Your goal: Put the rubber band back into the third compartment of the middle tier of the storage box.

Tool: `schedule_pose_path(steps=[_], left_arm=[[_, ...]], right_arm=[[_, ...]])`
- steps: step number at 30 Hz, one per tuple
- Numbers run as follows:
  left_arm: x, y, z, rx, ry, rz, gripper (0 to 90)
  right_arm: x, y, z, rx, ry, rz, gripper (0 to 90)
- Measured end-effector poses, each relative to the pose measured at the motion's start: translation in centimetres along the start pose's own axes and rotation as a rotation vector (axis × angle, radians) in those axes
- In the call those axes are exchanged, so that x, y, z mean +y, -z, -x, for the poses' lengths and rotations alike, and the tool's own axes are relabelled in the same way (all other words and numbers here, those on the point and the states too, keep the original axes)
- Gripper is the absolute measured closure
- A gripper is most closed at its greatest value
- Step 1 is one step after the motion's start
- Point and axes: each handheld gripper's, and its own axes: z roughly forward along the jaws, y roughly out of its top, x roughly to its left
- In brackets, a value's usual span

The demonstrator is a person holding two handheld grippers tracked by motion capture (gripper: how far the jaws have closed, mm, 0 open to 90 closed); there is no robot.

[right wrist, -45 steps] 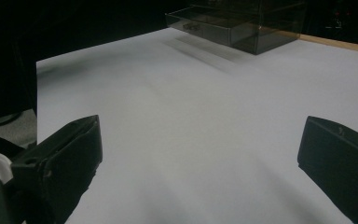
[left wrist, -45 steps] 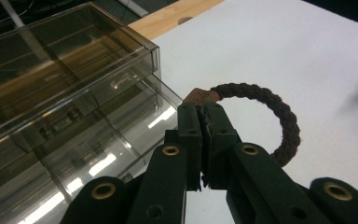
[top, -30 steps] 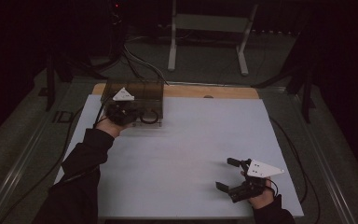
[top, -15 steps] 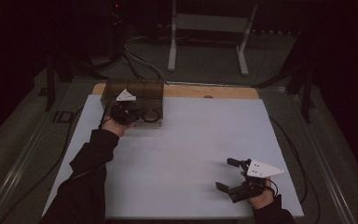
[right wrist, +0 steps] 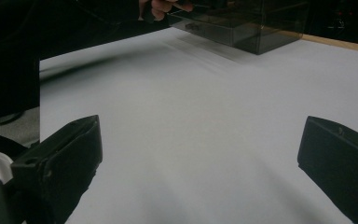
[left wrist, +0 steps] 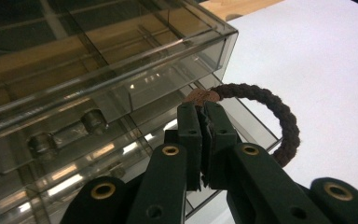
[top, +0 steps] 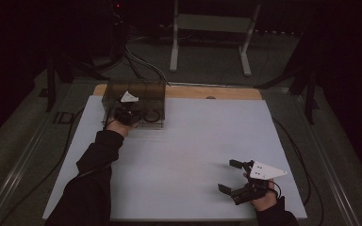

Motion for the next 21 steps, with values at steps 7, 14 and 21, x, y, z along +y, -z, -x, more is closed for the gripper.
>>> schedule_pose_path(steps=[7, 14, 21], left_arm=[[-0.3, -1.0, 0.0, 0.008, -0.005, -0.030, 88.1], [-0.3, -1.4, -0.1, 0.010, -0.009, -0.048, 88.1], [0.1, -1.7, -0.1, 0.018, -0.011, -0.058, 88.0]], right_arm=[[0.0, 0.0, 0.0, 0.001, 0.003, 0.000, 0.0], [0.0, 0.0, 0.0, 0.001, -0.001, 0.001, 0.0], [0.0, 0.0, 0.0, 0.004, -0.004, -0.002, 0.0]])
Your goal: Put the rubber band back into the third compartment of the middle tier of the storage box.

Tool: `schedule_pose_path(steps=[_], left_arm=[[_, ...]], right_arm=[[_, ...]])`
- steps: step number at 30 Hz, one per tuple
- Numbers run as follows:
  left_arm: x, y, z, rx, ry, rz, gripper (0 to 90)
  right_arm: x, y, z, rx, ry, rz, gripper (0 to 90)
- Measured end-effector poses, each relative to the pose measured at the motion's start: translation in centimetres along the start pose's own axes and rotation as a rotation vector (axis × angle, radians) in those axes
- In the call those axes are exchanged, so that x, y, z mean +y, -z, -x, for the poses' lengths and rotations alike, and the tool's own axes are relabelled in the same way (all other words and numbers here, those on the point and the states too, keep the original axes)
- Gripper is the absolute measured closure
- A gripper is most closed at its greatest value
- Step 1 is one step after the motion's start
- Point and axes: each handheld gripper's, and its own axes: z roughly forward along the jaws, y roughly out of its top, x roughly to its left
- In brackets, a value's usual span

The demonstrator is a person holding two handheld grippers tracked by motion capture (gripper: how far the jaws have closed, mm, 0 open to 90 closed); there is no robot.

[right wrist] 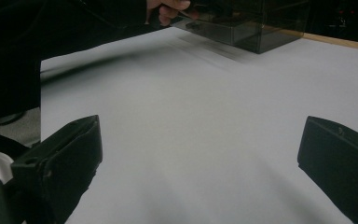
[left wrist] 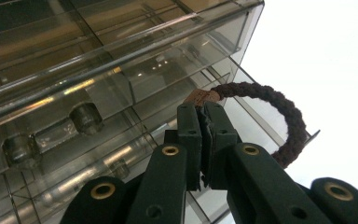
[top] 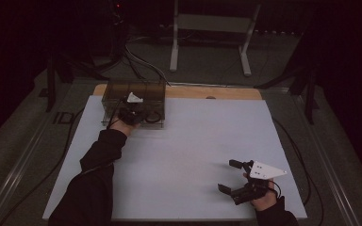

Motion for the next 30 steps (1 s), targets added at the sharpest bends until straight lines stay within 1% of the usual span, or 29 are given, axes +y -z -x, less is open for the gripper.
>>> schedule_pose_path(steps=[1, 2, 3, 4, 6, 7, 8, 9, 10, 11, 12, 13, 14, 15, 16, 18, 19, 22, 25, 27, 30], left_arm=[[0.04, -0.03, 0.08, 0.020, -0.010, 0.001, 88.0], [0.09, -0.02, 0.06, 0.029, -0.008, 0.003, 88.0], [0.12, -0.02, -0.02, 0.014, 0.004, 0.003, 88.0], [0.14, -0.07, 0.01, 0.009, 0.003, -0.002, 88.0], [0.18, -0.17, 0.13, 0.039, -0.014, -0.011, 88.0], [0.21, -0.19, 0.06, 0.036, -0.006, -0.011, 88.0], [0.20, -0.23, 0.01, 0.024, 0.002, -0.011, 88.0], [0.19, -0.27, 0.05, 0.026, -0.003, -0.017, 88.0], [0.17, -0.32, 0.09, 0.038, -0.012, -0.019, 88.0], [0.18, -0.37, 0.03, 0.037, -0.008, -0.020, 88.0], [0.18, -0.42, -0.04, 0.026, -0.001, -0.021, 88.0], [0.15, -0.44, -0.05, 0.026, -0.005, -0.024, 87.9], [0.12, -0.47, -0.01, 0.038, -0.010, -0.027, 87.9], [0.11, -0.48, -0.03, 0.041, -0.005, -0.025, 88.0], [0.12, -0.49, -0.06, 0.030, 0.001, -0.026, 88.0], [0.14, -0.51, 0.01, 0.022, -0.004, -0.036, 87.8], [0.13, -0.54, 0.02, 0.007, 0.002, -0.044, 87.7], [0.10, -0.68, 0.11, 0.005, 0.002, -0.069, 86.8], [0.10, -0.63, 0.11, 0.005, 0.014, -0.076, 86.0], [0.15, -0.59, 0.10, -0.004, 0.011, -0.079, 85.9], [0.17, -0.43, 0.03, -0.011, 0.024, -0.076, 85.7]], right_arm=[[0.01, 0.01, -0.02, -0.001, 0.003, 0.001, 0.0], [0.03, 0.03, -0.02, -0.001, 0.002, 0.004, 0.0], [0.03, 0.04, 0.03, -0.001, 0.002, 0.006, 0.0], [0.00, 0.03, 0.05, 0.001, -0.003, 0.006, 0.0], [-0.01, 0.02, 0.02, 0.000, 0.001, 0.002, 0.0], [0.01, 0.03, 0.02, 0.001, 0.002, 0.004, 0.0], [0.02, 0.03, 0.04, 0.002, 0.000, 0.007, 0.0], [0.00, 0.03, 0.05, 0.001, -0.003, 0.005, 0.0], [-0.02, 0.02, 0.06, 0.001, -0.003, 0.003, 0.0], [-0.01, 0.03, 0.03, 0.001, 0.000, 0.003, 0.0], [0.02, 0.04, 0.03, 0.001, 0.001, 0.006, 0.0], [0.02, 0.04, 0.05, 0.002, -0.001, 0.007, 0.0], [0.00, 0.02, 0.07, 0.002, -0.006, 0.005, 0.0], [-0.02, -0.01, 0.09, 0.002, -0.005, 0.003, 0.0], [-0.02, -0.02, 0.05, 0.002, -0.004, 0.002, 0.0], [0.01, -0.01, 0.04, 0.002, -0.002, 0.003, 0.0], [0.00, -0.02, 0.07, 0.002, -0.005, 0.003, 0.0], [0.00, 0.00, 0.04, 0.002, -0.003, 0.002, 0.0], [-0.01, -0.03, 0.09, 0.002, -0.006, 0.002, 0.0], [0.00, -0.02, 0.03, 0.004, -0.003, 0.001, 0.0], [0.00, 0.00, 0.09, 0.003, -0.007, 0.003, 0.0]])
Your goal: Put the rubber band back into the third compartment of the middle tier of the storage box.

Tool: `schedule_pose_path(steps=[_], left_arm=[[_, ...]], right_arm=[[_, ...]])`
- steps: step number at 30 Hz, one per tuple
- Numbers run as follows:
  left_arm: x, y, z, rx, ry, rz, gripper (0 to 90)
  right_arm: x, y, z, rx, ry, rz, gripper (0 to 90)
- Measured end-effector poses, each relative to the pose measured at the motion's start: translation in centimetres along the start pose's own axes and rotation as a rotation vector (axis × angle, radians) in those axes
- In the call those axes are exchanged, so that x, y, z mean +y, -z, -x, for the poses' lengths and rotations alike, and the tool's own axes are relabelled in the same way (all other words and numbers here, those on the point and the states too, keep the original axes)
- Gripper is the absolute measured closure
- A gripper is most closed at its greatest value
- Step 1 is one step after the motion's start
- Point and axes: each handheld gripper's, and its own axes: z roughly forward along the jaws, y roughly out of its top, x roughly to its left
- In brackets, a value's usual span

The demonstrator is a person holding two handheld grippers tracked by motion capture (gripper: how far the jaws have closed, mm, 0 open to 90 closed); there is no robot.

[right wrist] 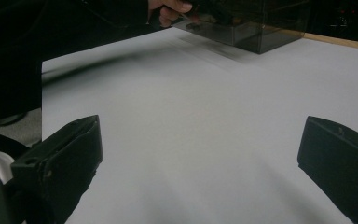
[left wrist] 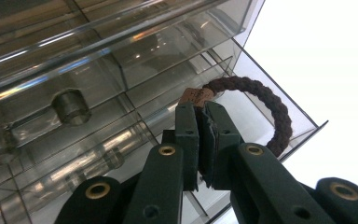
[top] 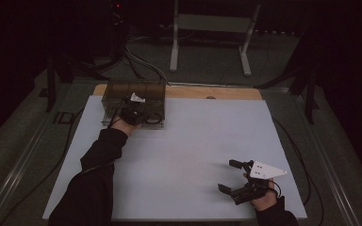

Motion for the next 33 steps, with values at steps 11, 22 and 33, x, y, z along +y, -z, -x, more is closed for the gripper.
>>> schedule_pose_path(steps=[11, 22, 33], left_arm=[[0.4, 0.8, 0.3, 0.002, 0.024, 0.052, 58.6], [0.6, 2.2, 0.7, -0.015, 0.030, 0.069, 36.7], [0.8, 3.5, 0.8, -0.001, 0.056, 0.064, 15.4]], right_arm=[[0.0, 0.0, 0.0, 0.000, 0.003, -0.002, 0.0], [0.0, -0.1, 0.0, 0.002, 0.002, -0.003, 0.0], [0.0, -0.1, 0.0, 0.003, 0.001, -0.005, 0.0]])
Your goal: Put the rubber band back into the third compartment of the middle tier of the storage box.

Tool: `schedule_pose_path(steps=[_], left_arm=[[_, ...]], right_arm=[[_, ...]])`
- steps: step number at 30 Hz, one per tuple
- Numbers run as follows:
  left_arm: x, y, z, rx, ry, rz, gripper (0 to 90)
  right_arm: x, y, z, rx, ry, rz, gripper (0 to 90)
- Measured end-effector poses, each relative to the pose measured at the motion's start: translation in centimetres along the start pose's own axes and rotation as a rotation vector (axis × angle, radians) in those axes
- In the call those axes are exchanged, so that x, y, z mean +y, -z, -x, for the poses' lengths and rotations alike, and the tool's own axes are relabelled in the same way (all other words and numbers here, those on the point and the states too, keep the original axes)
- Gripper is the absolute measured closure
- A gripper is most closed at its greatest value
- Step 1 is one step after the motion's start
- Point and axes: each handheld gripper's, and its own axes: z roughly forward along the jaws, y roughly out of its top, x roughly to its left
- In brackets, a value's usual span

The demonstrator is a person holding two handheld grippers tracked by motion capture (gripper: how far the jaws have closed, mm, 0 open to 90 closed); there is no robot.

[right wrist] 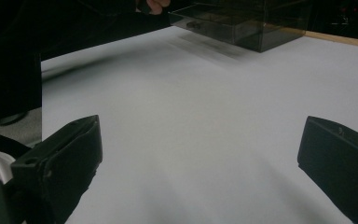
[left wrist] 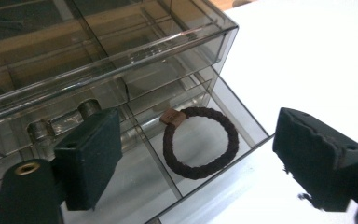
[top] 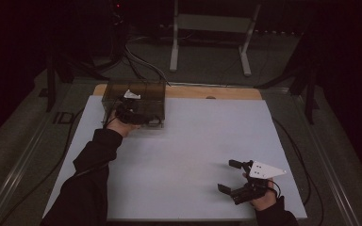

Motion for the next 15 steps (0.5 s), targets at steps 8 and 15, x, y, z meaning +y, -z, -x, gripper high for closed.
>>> schedule_pose_path(steps=[8, 15], left_arm=[[0.4, 1.6, -0.1, -0.037, 0.003, 0.027, 2.5], [0.2, 3.0, -0.1, -0.075, -0.009, 0.069, 0.2]], right_arm=[[0.1, -0.1, 0.0, -0.002, 0.001, 0.003, 0.0], [0.1, -0.2, 0.0, 0.000, -0.002, 0.001, 0.0]])
